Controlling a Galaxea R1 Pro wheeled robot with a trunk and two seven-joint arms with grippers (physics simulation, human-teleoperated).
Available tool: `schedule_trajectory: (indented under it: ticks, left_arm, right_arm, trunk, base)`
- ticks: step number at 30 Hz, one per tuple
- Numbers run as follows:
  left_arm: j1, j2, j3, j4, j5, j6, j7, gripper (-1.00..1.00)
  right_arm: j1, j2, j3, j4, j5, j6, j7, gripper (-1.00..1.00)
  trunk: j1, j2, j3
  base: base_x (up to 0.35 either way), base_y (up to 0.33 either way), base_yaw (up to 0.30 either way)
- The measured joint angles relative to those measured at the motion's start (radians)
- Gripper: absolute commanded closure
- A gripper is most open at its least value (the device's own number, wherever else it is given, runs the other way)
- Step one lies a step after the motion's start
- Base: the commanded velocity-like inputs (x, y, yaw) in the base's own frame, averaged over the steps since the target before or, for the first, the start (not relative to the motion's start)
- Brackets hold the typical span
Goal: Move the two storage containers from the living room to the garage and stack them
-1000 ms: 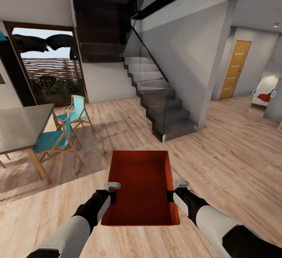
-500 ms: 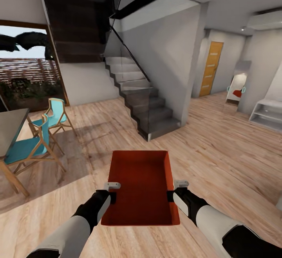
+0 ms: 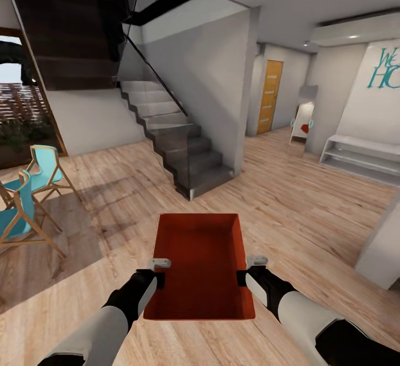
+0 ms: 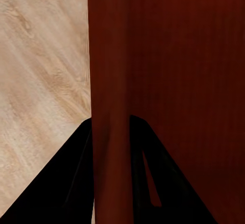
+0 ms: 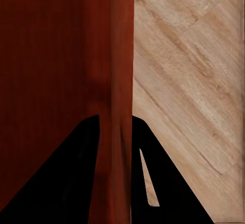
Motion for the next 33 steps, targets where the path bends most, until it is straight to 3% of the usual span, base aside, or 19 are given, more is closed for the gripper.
schedule_trajectory:
  ticks: [33]
  left_arm:
    - [0.000,0.001,-0.002,-0.003,0.002,-0.002,0.000,1.00]
  right_arm:
    - [0.000,0.000,0.001,-0.005,-0.001,0.000,-0.003,1.00]
  trunk:
    - [0.000,0.000,0.000]
  base:
    - [0.000,0.000,-0.281]
